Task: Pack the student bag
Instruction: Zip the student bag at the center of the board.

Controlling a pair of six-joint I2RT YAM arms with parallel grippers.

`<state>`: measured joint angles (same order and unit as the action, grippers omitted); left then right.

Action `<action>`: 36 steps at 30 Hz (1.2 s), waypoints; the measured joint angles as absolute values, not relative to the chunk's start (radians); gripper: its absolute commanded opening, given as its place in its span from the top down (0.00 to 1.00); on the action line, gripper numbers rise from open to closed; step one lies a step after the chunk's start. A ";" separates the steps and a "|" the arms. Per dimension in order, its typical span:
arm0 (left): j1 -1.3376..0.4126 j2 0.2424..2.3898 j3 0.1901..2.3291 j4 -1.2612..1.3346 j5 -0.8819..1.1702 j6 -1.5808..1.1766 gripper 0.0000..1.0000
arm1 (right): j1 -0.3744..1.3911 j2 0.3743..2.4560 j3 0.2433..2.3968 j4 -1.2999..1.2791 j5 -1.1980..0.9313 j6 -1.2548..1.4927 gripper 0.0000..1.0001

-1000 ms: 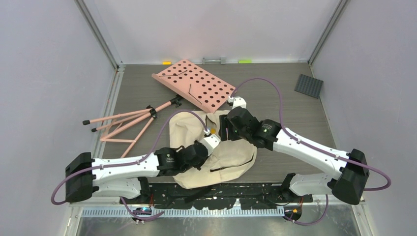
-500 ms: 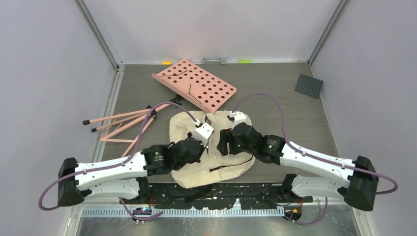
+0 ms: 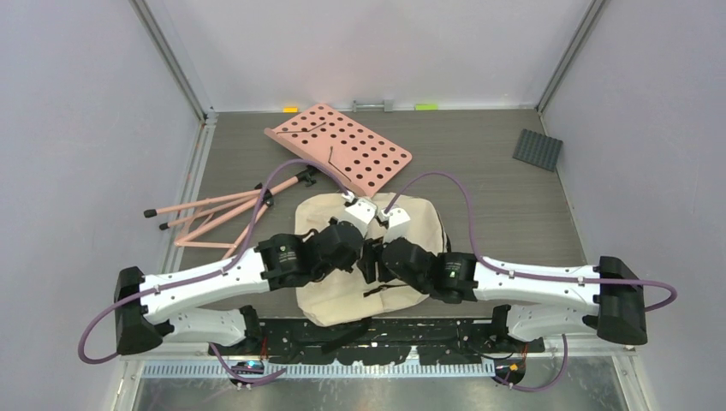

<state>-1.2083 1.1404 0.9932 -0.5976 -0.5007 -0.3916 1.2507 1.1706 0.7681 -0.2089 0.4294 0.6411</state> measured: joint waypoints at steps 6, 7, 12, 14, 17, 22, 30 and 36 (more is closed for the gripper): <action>-1.144 1.141 1.029 -0.661 -0.422 -0.523 1.00 | 1.300 1.184 0.845 -0.278 0.508 0.693 0.76; -1.135 1.141 1.032 -0.668 -0.408 -0.540 1.00 | 1.301 1.192 0.862 -0.289 0.516 0.696 0.79; -1.046 1.150 1.084 -0.717 -0.300 -0.598 1.00 | 1.301 1.252 0.962 -0.371 0.541 0.712 0.83; -1.007 1.161 1.100 -0.724 -0.253 -0.606 1.00 | 1.301 1.258 0.973 -0.387 0.542 0.718 0.75; -0.971 1.184 1.116 -0.735 -0.204 -0.614 1.00 | 1.301 1.258 0.975 -0.408 0.541 0.723 0.67; -0.952 1.205 1.133 -0.747 -0.160 -0.621 1.00 | 1.301 1.282 0.979 -0.428 0.537 0.724 0.64; -0.945 1.218 1.133 -0.746 -0.121 -0.625 1.00 | 1.300 1.338 0.979 -0.418 0.545 0.702 0.91; -0.908 1.248 1.161 -0.756 -0.086 -0.622 1.00 | 1.280 1.343 0.984 -0.416 0.548 0.687 1.00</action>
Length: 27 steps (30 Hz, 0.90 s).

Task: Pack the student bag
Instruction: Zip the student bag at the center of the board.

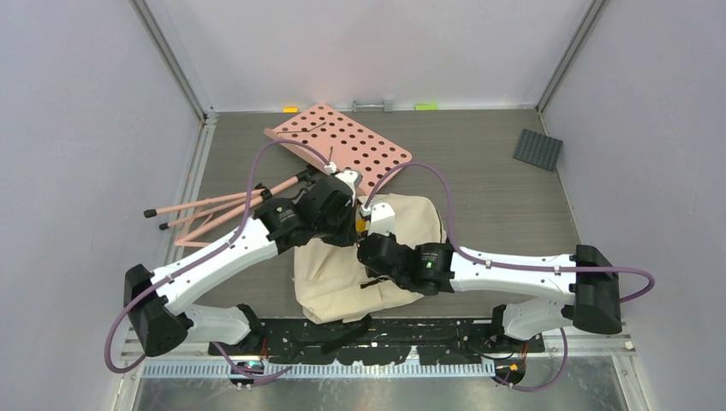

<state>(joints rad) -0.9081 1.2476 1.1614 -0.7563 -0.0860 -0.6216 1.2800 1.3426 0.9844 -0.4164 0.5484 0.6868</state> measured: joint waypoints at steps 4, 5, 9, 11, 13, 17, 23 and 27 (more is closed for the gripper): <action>-0.868 1.288 1.196 -0.764 -0.062 -0.609 1.00 | 1.274 1.341 0.996 -0.427 0.538 0.682 0.99; -0.859 1.298 1.204 -0.765 -0.056 -0.600 1.00 | 1.273 1.341 0.997 -0.430 0.532 0.681 0.99; -0.822 1.333 1.230 -0.768 -0.027 -0.569 1.00 | 1.267 1.341 1.008 -0.451 0.502 0.674 0.99; -0.792 1.356 1.248 -0.768 -0.009 -0.558 1.00 | 1.266 1.340 1.013 -0.461 0.491 0.665 0.99; -0.765 1.387 1.268 -0.765 0.006 -0.542 1.00 | 1.266 1.339 1.021 -0.477 0.482 0.654 0.99; -0.734 1.456 1.322 -0.756 0.024 -0.503 1.00 | 1.264 1.339 1.039 -0.516 0.464 0.635 0.99; -0.678 1.542 1.395 -0.731 0.039 -0.447 1.00 | 1.261 1.340 1.073 -0.583 0.451 0.603 0.99; -0.614 1.604 1.438 -0.709 0.068 -0.435 1.00 | 1.258 1.340 1.093 -0.625 0.455 0.580 0.99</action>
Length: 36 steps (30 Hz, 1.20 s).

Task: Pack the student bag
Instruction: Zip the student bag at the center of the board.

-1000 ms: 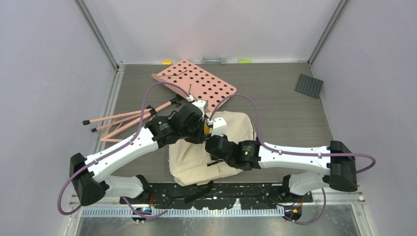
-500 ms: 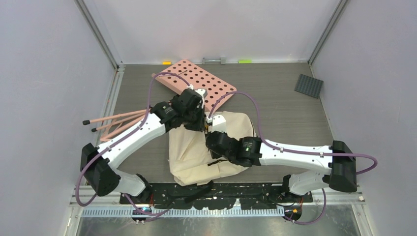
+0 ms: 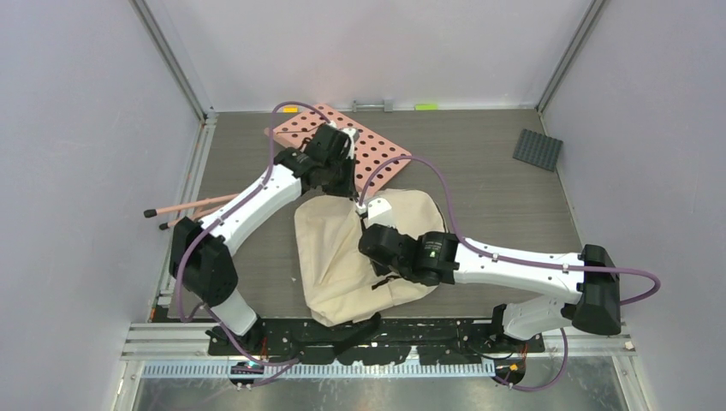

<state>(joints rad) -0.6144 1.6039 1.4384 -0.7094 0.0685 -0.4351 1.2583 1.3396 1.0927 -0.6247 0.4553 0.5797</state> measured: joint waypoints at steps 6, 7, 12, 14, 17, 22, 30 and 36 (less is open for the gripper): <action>-0.560 1.719 1.518 -0.717 0.115 -0.422 1.00 | 1.240 1.345 1.118 -0.665 0.461 0.556 0.99; -0.556 1.735 1.530 -0.718 0.115 -0.418 1.00 | 1.237 1.346 1.122 -0.671 0.460 0.553 0.99; -0.547 1.803 1.578 -0.750 0.099 -0.411 1.00 | 1.225 1.348 1.124 -0.683 0.460 0.551 0.99; -0.547 1.810 1.581 -0.758 0.083 -0.411 1.00 | 1.223 1.348 1.124 -0.685 0.459 0.551 0.99; -0.546 1.812 1.582 -0.757 0.051 -0.412 1.00 | 1.222 1.348 1.124 -0.688 0.458 0.551 0.99; -0.545 1.824 1.584 -0.757 0.027 -0.416 1.00 | 1.222 1.348 1.124 -0.693 0.460 0.551 0.99; -0.546 1.845 1.588 -0.762 0.009 -0.424 1.00 | 1.213 1.317 1.126 -0.725 0.465 0.551 0.99; -0.548 1.850 1.584 -0.741 0.052 -0.447 1.00 | 1.210 1.289 1.126 -0.771 0.466 0.542 0.99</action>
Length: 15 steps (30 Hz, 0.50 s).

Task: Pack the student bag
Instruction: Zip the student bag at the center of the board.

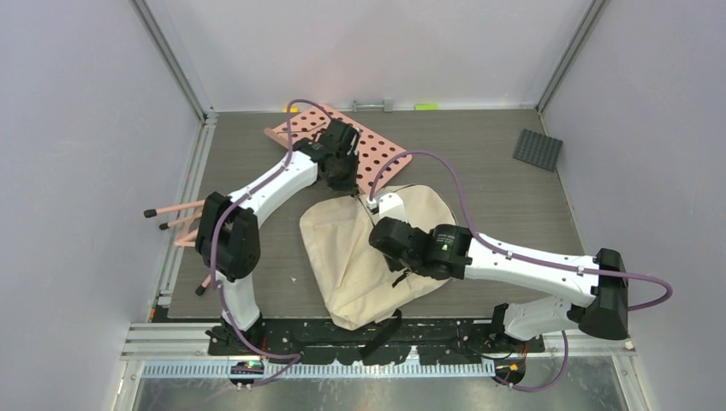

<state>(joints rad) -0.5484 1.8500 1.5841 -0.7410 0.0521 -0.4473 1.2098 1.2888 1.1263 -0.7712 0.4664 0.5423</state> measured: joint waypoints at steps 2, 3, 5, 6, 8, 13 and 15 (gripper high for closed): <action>-0.553 1.850 1.574 -0.716 0.060 -0.453 0.97 | 1.210 1.289 1.128 -0.783 0.466 0.533 0.94; -0.555 1.848 1.564 -0.703 0.064 -0.456 0.88 | 1.209 1.289 1.131 -0.788 0.466 0.528 0.82; -0.557 1.842 1.544 -0.679 0.070 -0.459 0.61 | 1.206 1.289 1.141 -0.799 0.462 0.522 0.55; -0.556 1.836 1.531 -0.659 0.061 -0.459 0.51 | 1.200 1.289 1.150 -0.813 0.458 0.517 0.46; -0.550 1.818 1.505 -0.620 0.056 -0.447 0.33 | 1.186 1.283 1.168 -0.839 0.451 0.510 0.32; -0.538 1.695 1.401 -0.521 0.067 -0.426 0.12 | 1.099 1.258 1.222 -0.860 0.425 0.493 0.20; -0.536 1.631 1.375 -0.496 0.070 -0.414 0.07 | 1.045 1.248 1.242 -0.859 0.407 0.488 0.19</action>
